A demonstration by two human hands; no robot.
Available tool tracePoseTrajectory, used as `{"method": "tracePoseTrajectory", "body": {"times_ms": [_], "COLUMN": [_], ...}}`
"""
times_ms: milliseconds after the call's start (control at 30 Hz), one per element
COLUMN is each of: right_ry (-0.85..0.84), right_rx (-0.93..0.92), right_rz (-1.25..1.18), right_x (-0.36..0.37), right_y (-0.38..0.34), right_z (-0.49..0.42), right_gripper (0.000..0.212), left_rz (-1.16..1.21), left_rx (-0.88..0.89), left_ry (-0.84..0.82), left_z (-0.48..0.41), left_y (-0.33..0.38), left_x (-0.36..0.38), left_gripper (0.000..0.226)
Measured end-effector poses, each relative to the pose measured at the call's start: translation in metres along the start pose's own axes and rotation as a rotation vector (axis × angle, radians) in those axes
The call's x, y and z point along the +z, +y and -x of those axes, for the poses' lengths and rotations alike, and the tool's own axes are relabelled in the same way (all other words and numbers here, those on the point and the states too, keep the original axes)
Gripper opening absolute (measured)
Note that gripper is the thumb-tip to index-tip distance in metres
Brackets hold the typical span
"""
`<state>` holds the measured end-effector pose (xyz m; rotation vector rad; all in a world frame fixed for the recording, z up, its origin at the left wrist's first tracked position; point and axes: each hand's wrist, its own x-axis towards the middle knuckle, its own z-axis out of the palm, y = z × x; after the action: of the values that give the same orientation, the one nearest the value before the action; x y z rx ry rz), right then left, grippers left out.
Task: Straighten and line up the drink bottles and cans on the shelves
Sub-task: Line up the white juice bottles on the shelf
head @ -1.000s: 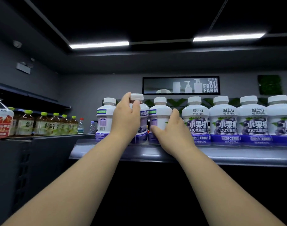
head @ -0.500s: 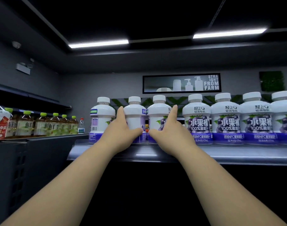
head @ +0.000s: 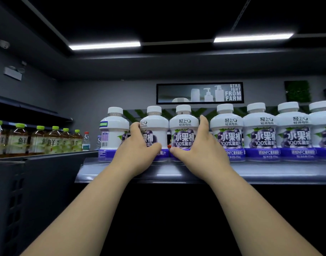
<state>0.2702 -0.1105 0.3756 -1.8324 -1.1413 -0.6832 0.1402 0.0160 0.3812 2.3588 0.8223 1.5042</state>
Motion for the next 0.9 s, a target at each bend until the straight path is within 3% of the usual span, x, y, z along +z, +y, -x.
{"method": "tracePoseTrajectory", "body": {"times_ms": [167,500,567,700,900], "right_ry": [0.044,0.06,0.062,0.072,0.096], "right_rx": [-0.015,0.002,0.033,0.063,-0.013], "right_rz": [0.046,0.06,0.029,-0.029,-0.037], "right_x": [0.003,0.002,-0.002,-0.015,-0.045], "right_y": [0.0,-0.003,-0.004,-0.003,0.017], "right_z": [0.001,0.005,0.004,0.004,0.023], "right_gripper": [0.113,0.108,0.097,0.055,0.058], "left_rz": [0.005,-0.012,-0.001,0.004,0.039], "left_rx": [0.066,0.12,0.122,0.112,0.059], "left_ry": [0.053,0.058,0.054,0.011,-0.055], "left_z": [0.004,0.003,0.003,0.003,0.001], "left_y": [-0.001,-0.004,-0.004,-0.002,0.008], "left_x": [0.0,0.002,0.0,-0.002,-0.006], "left_gripper": [0.092,0.087,0.088,0.092,0.093]}}
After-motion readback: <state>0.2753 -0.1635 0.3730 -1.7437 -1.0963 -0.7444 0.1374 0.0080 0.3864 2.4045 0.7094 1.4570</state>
